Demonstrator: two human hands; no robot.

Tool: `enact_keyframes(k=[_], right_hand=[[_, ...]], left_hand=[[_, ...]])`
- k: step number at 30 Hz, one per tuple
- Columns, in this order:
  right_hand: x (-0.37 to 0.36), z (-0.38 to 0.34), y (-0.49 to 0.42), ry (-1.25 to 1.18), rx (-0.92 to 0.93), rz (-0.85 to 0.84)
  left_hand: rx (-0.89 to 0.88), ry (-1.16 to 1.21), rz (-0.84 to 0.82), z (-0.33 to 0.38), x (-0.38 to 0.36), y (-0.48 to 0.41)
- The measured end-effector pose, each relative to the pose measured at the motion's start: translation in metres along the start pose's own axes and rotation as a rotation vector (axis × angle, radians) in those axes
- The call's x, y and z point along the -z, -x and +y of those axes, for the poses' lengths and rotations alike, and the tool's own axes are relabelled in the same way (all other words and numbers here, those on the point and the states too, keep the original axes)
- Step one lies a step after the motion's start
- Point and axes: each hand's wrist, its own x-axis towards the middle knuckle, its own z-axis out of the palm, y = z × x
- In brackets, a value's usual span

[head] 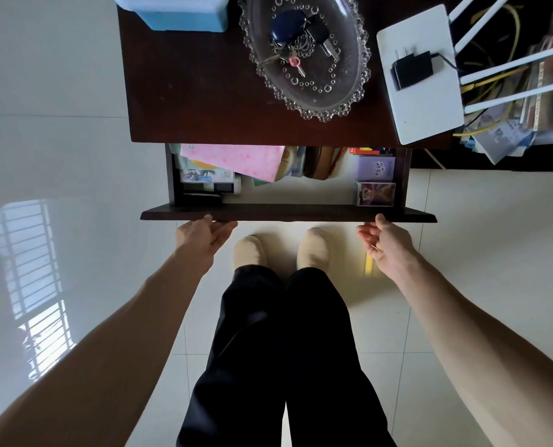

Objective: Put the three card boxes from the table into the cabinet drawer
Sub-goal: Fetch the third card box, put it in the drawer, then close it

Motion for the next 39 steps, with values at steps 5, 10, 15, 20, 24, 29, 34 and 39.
enact_keyframes(k=[5,10,15,20,24,29,34,39], right_hand=[[-0.016,-0.017,0.002,0.016,0.046,0.023],[-0.029,-0.033,0.006,0.002,0.054,0.042],[-0.040,-0.049,0.008,-0.054,0.051,0.030],[-0.049,-0.067,0.014,-0.199,0.033,-0.025],[-0.057,-0.084,0.023,-0.377,0.009,-0.079],[-0.069,-0.101,0.033,-0.573,-0.008,-0.145],[-0.080,-0.114,0.039,-0.599,-0.005,-0.129],[-0.085,-0.117,0.041,-0.549,-0.016,-0.110]], left_hand=[[-0.049,-0.004,0.027,0.014,-0.015,-0.005],[-0.069,0.014,0.012,0.028,-0.026,-0.010],[-0.056,0.035,-0.033,0.044,-0.032,-0.012],[-0.042,0.181,-0.074,0.057,-0.040,-0.014],[-0.016,0.283,-0.098,0.068,-0.049,-0.011],[-0.037,0.356,-0.125,0.082,-0.064,-0.003],[-0.061,0.337,-0.074,0.095,-0.079,-0.004],[-0.053,0.273,-0.074,0.099,-0.080,-0.005]])
